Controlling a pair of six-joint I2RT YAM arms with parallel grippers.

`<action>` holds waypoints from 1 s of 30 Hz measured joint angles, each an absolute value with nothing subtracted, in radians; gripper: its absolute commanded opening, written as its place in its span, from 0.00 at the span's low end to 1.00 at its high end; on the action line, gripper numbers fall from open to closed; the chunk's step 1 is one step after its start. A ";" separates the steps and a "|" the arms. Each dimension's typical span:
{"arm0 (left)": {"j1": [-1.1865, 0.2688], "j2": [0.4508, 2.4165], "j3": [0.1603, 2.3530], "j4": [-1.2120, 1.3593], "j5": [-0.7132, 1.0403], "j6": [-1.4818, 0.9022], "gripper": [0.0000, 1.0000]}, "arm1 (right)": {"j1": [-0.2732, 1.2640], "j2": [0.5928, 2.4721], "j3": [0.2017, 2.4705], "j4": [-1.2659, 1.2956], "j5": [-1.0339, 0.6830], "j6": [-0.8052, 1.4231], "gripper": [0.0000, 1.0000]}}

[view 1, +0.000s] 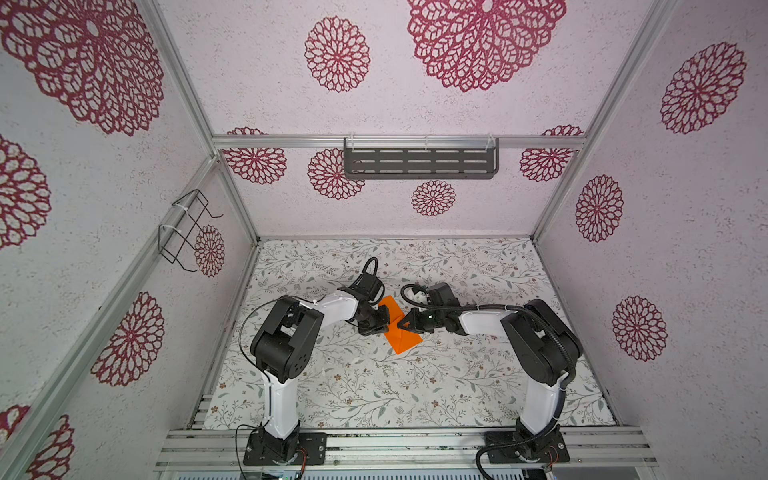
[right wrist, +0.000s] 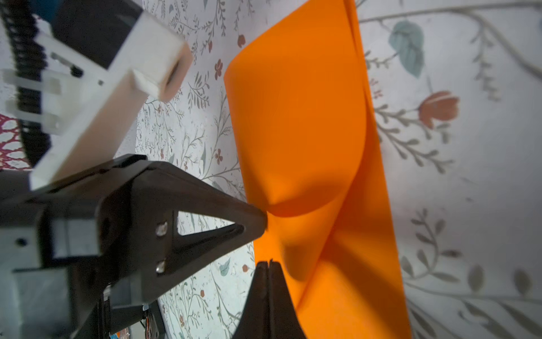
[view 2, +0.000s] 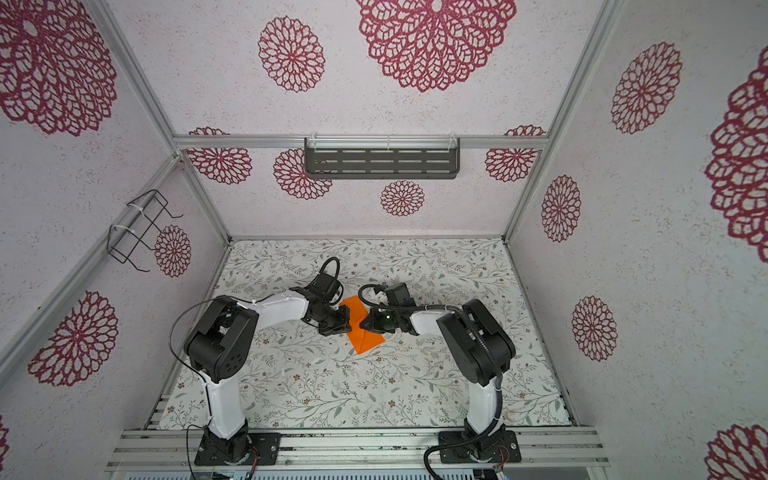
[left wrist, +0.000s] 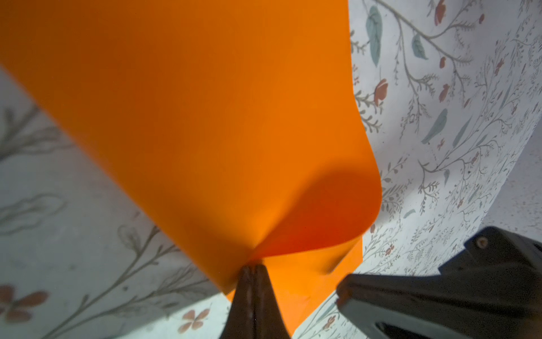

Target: Fold a paper plane with a square sheet of paper (pick it up from the middle)

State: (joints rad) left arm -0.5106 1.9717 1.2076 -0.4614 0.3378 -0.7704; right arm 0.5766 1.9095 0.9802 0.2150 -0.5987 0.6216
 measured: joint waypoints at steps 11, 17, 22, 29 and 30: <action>-0.511 1.972 1.209 -0.466 0.334 -0.770 0.00 | 0.540 1.936 0.930 0.266 -0.607 0.647 0.02; -0.511 1.972 1.211 -0.467 0.334 -0.767 0.00 | 0.516 1.915 0.919 0.264 -0.596 0.647 0.02; -0.511 1.974 1.216 -0.473 0.333 -0.766 0.00 | 0.530 1.909 0.944 0.265 -0.610 0.643 0.02; -0.511 1.975 1.221 -0.483 0.328 -0.762 0.00 | 0.541 1.947 1.006 0.249 -0.614 0.629 0.03; -0.511 1.975 1.221 -0.484 0.327 -0.762 0.00 | 0.540 1.954 1.010 0.245 -0.611 0.628 0.03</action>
